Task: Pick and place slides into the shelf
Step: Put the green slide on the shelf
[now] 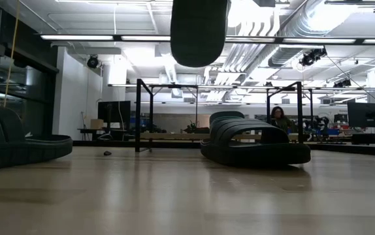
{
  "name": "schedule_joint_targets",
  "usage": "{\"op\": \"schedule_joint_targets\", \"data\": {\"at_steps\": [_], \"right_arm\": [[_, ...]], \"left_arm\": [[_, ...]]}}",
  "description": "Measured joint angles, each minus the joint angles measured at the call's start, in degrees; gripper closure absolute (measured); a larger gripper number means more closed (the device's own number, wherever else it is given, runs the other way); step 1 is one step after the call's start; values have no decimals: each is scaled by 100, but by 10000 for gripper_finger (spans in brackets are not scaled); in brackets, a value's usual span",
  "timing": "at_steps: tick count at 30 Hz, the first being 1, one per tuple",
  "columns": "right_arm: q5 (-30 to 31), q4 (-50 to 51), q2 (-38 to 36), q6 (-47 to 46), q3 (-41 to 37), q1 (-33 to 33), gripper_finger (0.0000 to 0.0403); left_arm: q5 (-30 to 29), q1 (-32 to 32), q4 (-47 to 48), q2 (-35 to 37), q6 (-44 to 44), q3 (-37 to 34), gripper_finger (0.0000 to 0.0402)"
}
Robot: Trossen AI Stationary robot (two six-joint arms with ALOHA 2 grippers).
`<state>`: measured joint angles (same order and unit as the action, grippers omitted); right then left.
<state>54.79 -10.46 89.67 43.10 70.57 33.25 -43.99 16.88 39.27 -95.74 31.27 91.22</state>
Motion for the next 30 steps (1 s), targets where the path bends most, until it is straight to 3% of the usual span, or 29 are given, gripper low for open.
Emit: {"op": "schedule_joint_targets", "data": {"at_steps": [12, 21, 30], "right_arm": [[-81, 48, -2, -21, 0, -2, 358], [-81, 28, -2, -103, 0, -28, 354], [138, 28, -2, -119, -2, -28, 359]], "left_arm": [[-83, 0, -5, 2, -13, 2, 318], [-299, 4, -15, 2, -221, 2, 305], [-638, 0, -35, 9, -479, 9, 204]]}}
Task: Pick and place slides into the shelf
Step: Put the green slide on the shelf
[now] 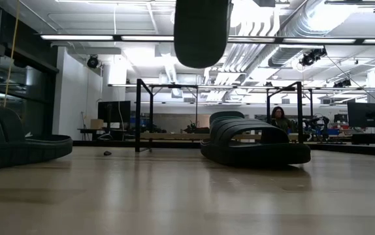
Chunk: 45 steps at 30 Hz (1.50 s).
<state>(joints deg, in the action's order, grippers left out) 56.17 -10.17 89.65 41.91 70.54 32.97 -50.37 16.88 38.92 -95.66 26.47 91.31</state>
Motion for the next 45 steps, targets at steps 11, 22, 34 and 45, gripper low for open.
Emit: {"op": "schedule_joint_targets", "data": {"at_steps": [11, 22, 34, 45], "right_arm": [[41, 192, -161, -132, -2, -28, 361], [-320, 1986, -686, -1501, -22, -400, 361], [-1099, 2284, -682, -1961, -24, -822, 361], [-1204, 960, -993, -1335, -1269, -890, 361]], "left_arm": [[666, 0, 66, 558, -450, 2, 159], [1583, 0, 705, 1637, -1205, 0, 189], [1744, -2, 434, 2640, -1499, -1194, 204], [1817, 0, -916, 3911, -1660, -2917, 204]]}}
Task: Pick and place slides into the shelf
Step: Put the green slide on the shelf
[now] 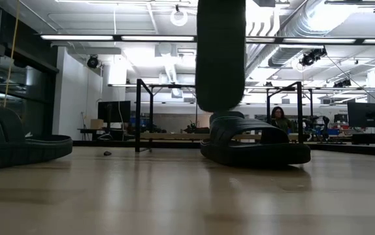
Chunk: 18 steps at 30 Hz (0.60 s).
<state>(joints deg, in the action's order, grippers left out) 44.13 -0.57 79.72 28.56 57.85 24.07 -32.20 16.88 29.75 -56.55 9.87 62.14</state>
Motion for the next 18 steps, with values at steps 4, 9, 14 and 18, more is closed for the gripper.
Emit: {"op": "schedule_joint_targets", "data": {"at_steps": [4, 9, 14, 18], "right_arm": [[338, -208, -148, 600, -404, 140, 361], [584, -532, -278, 826, -834, 199, 361], [801, -636, -338, 1033, -1015, 202, 361], [904, -547, -334, 1276, -1015, 204, 361]], "left_arm": [[82, 0, -328, 186, -70, -340, 204], [81, 0, -659, 294, -133, -717, 204], [74, 0, -741, 357, -314, -1022, 204], [75, -1, -755, 395, -450, -1257, 204]]}}
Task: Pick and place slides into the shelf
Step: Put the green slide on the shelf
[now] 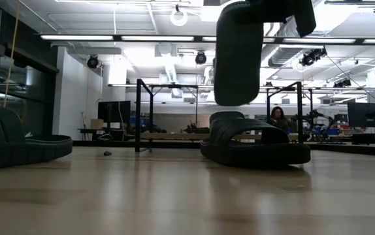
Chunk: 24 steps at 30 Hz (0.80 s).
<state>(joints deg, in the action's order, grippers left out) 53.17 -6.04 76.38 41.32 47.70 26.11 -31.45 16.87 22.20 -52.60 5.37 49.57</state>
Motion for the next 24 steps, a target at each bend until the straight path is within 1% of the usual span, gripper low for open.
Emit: {"op": "schedule_joint_targets", "data": {"at_steps": [7, 12, 15, 20, 24], "right_arm": [[243, 213, 0, 436, 0, 1, 361], [228, 462, 0, 510, 0, -81, 361], [148, 753, 2, 346, 0, -154, 361], [194, 1424, -20, -69, 0, -265, 361], [209, 1669, -217, -285, -68, -331, 361]], "left_arm": [[-9, 1, 10, 0, -293, -322, 204], [-19, 1, -183, 18, -361, -497, 204], [-28, 1, -343, 44, -371, -611, 204], [-113, -1, -324, 37, -375, -670, 204], [-115, 1, -324, 37, -416, -670, 204]]}}
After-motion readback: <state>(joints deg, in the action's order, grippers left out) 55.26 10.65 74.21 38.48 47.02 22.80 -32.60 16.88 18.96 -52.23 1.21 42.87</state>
